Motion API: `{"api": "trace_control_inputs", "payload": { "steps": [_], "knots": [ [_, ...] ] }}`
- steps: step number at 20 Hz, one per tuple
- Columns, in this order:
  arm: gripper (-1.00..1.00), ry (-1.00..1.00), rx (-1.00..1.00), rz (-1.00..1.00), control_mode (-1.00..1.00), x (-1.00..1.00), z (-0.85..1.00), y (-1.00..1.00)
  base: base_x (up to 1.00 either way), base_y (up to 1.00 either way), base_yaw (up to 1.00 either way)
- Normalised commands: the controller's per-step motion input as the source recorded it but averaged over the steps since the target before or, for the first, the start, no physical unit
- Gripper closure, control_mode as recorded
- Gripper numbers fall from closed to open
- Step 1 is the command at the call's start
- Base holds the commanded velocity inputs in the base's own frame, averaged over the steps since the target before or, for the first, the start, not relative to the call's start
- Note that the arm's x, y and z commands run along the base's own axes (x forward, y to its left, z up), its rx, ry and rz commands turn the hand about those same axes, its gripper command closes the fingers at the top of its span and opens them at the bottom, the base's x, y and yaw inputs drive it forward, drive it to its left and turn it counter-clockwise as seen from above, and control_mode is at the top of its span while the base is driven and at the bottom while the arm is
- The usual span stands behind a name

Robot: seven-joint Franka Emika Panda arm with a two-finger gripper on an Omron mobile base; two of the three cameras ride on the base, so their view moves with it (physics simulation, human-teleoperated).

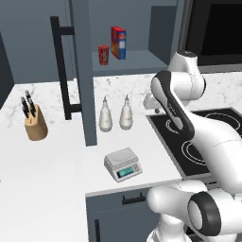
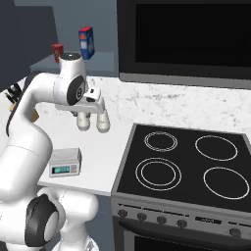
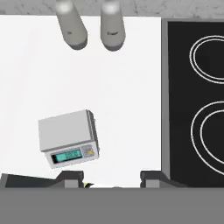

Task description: Pick the yogurt and place it on the digital scale for weighing, and close the cabinet.

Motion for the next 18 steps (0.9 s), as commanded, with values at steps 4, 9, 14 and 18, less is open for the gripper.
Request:
{"api": "trace_control_inputs", "payload": {
  "steps": [4, 9, 14, 18],
  "knots": [
    [-1.00, -0.09, 0.00, 0.00, -1.00, -0.36, 0.02, 0.03, 0.00, 0.00, 0.00],
    [-1.00, -0.32, -0.01, 0.00, -1.00, -0.68, 0.13, 0.10, 0.00, 0.00, 0.00],
    [-1.00, -0.33, 0.03, 0.05, -1.00, -0.41, 0.56, 0.12, 0.00, 0.00, 0.00],
    [-1.00, -0.15, 0.05, 0.11, -1.00, -0.08, 0.74, 0.23, 0.00, 0.00, 0.00]
  ]
}}
